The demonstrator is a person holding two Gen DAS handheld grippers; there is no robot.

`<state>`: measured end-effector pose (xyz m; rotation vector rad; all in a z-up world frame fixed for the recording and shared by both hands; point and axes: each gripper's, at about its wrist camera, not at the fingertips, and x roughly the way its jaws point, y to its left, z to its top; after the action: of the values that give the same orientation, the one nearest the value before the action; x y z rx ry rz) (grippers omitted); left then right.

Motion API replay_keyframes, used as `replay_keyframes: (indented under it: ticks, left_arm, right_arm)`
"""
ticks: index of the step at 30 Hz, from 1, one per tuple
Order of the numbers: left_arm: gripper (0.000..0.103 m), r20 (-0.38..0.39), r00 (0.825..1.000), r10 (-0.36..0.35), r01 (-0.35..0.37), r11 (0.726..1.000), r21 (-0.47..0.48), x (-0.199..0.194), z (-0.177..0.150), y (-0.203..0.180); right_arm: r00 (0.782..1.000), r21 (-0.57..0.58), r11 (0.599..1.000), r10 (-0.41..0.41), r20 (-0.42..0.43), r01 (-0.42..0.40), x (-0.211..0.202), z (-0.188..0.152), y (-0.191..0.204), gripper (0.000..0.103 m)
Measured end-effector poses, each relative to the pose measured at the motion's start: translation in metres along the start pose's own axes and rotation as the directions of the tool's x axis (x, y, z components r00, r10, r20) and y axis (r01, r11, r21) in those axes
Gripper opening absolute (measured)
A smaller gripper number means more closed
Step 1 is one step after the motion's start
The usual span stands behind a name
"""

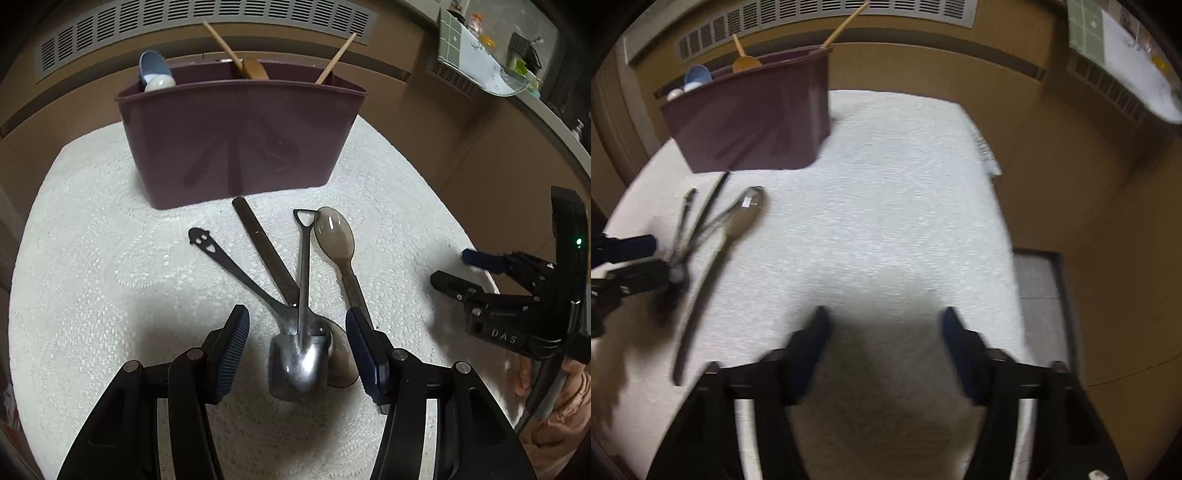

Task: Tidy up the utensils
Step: 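Grasp the brown plastic spoon with the right gripper while the left gripper reaches the metal utensils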

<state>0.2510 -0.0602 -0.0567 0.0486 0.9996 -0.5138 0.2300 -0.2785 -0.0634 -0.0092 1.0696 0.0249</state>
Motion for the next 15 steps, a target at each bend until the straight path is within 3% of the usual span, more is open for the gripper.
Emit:
replay_keyframes:
  ticks: [3, 7, 15]
  left_arm:
    - [0.055, 0.009, 0.997, 0.082, -0.082, 0.996, 0.037, -0.004, 0.002, 0.001]
    - [0.055, 0.019, 0.982, 0.189, -0.19, 0.979, 0.072, -0.011, -0.003, 0.011]
    - [0.055, 0.002, 0.985, 0.172, -0.172, 0.983, 0.064, -0.012, -0.016, 0.026]
  right_arm:
    - [0.997, -0.011, 0.997, 0.08, 0.006, -0.08, -0.001, 0.011, 0.022, 0.04]
    - [0.992, -0.005, 0.992, 0.123, 0.018, -0.123, 0.003, 0.031, 0.051, 0.041]
    - [0.991, -0.006, 0.991, 0.131, -0.025, -0.131, 0.026, 0.057, 0.084, 0.041]
